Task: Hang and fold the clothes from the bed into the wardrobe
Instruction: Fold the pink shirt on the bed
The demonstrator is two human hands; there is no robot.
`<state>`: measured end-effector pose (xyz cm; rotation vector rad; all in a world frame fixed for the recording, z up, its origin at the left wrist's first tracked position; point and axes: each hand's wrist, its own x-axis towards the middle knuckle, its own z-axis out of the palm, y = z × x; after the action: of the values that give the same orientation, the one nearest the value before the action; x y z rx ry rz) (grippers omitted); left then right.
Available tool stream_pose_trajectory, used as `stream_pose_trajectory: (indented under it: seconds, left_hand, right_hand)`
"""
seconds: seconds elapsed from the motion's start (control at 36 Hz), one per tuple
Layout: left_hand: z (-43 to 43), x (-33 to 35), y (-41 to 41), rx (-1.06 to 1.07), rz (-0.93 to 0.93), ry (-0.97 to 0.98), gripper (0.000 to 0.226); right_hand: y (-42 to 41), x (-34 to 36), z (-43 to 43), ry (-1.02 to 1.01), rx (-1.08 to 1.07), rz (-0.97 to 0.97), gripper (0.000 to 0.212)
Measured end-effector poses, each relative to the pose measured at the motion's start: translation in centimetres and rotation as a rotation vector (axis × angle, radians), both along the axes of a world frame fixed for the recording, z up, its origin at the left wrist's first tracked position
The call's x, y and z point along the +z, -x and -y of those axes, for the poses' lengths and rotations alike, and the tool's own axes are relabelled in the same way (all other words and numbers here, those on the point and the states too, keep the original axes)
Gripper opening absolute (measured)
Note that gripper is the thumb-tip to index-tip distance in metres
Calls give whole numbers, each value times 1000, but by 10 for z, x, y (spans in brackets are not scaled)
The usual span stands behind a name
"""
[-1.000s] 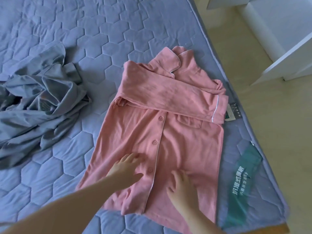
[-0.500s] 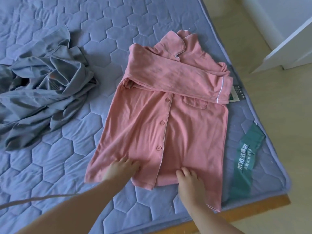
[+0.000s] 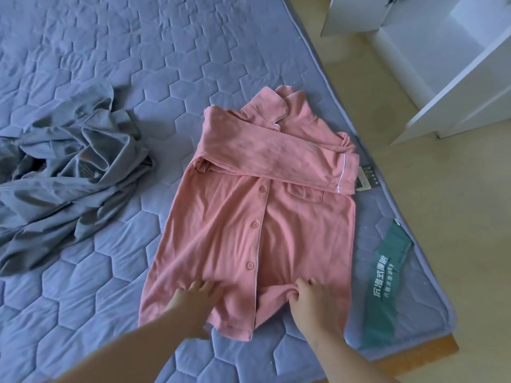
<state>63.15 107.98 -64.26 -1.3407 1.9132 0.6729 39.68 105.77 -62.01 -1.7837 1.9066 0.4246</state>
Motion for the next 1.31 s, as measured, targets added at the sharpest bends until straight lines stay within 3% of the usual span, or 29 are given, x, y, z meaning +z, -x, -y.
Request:
stream_pose_trajectory:
  seconds: [0.11,0.17,0.28,0.39,0.5,0.75,0.89,1.0,1.06,1.14,1.31]
  left_hand:
    - [-11,-4,12,-46,113,75,83]
    - [-8,1,16,-21,48,137,85]
    - [1,-10,14,-59,-39,345,51]
    - [26,-7,24,-11,104,145,23]
    - [54,-3,29,-27,162,129,29]
    - [169,62,29,-110,163,431,24]
    - [272,122,32,-48,143,776,29]
    - [338,147,32,299,-122,1052,46]
    - [351,143,34,363,-198,1102,59]
    - [340,120,37,293,-228,1027,66]
    - [287,37,29,63,-162,579,78]
  right_hand:
    - [2,-7,-6,12,-73,34,24]
    - [4,-9,-9,34,-101,62,21]
    - [10,-12,-10,47,-111,78,17]
    - [17,-12,-6,11,-109,33,17]
    - [18,-6,2,5,-106,-71,23]
    - [23,31,83,150,-191,-93,21]
    - [36,72,195,394,-294,84,28]
    - [36,107,287,676,-571,359,32]
    - [30,110,313,712,-591,482,46]
    - [22,93,312,610,-446,485,64]
    - [8,17,254,225,-103,282,65]
